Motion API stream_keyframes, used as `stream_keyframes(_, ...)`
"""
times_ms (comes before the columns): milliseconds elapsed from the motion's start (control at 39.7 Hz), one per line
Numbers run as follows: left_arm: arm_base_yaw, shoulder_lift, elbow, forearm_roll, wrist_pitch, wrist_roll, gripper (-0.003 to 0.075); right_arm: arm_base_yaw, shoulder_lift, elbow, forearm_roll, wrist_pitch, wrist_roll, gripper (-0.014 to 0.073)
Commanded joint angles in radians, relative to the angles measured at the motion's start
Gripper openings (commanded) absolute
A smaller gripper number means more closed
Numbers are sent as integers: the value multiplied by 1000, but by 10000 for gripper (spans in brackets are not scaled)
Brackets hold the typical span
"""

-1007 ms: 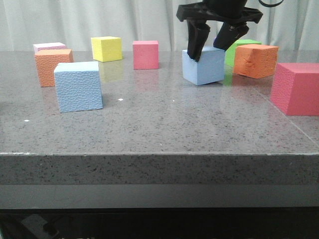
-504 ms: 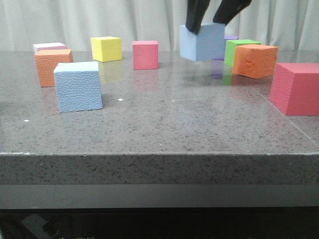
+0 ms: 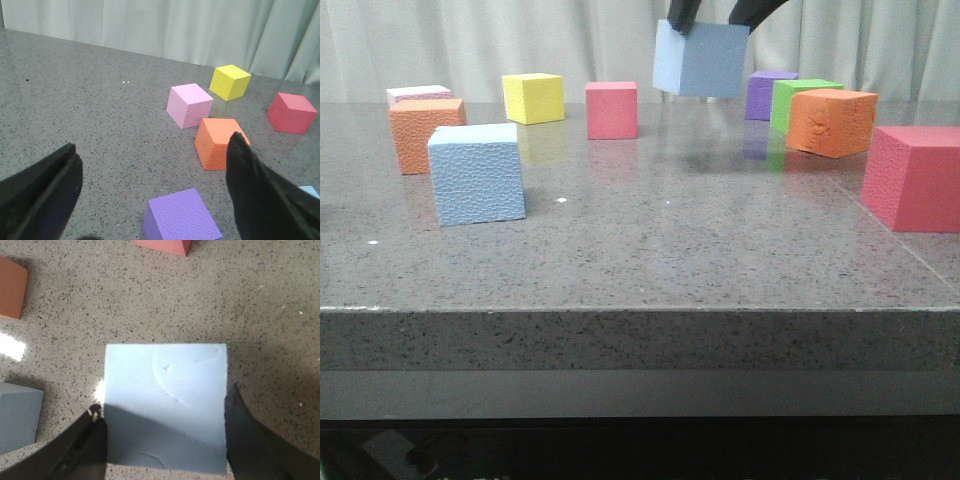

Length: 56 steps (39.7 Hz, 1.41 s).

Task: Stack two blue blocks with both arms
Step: 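Lift the light blue cube with the right gripper toward the table center, then lower the cube onto the table center and open the right gripper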

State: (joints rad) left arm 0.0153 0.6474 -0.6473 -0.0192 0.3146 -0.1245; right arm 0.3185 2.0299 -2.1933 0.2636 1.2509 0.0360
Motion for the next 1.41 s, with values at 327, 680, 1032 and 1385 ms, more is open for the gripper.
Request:
stream_keyframes(327, 2, -2, -37, -2, -82, -4, 564, 98, -374, 222, 22, 87, 9, 316)
stream_keyframes(680, 2, -2, -37, -2, -82, -4, 564, 240, -555, 637, 18, -113, 8, 316)
stream_keyframes(1032, 2, -2, -37, -2, -82, -4, 565, 244, -482, 775, -46, -529, -25, 316)
stream_keyframes(1385, 2, -2, -37, -2, -82, -4, 564, 244, -379, 774, -55, -597, -25, 318)
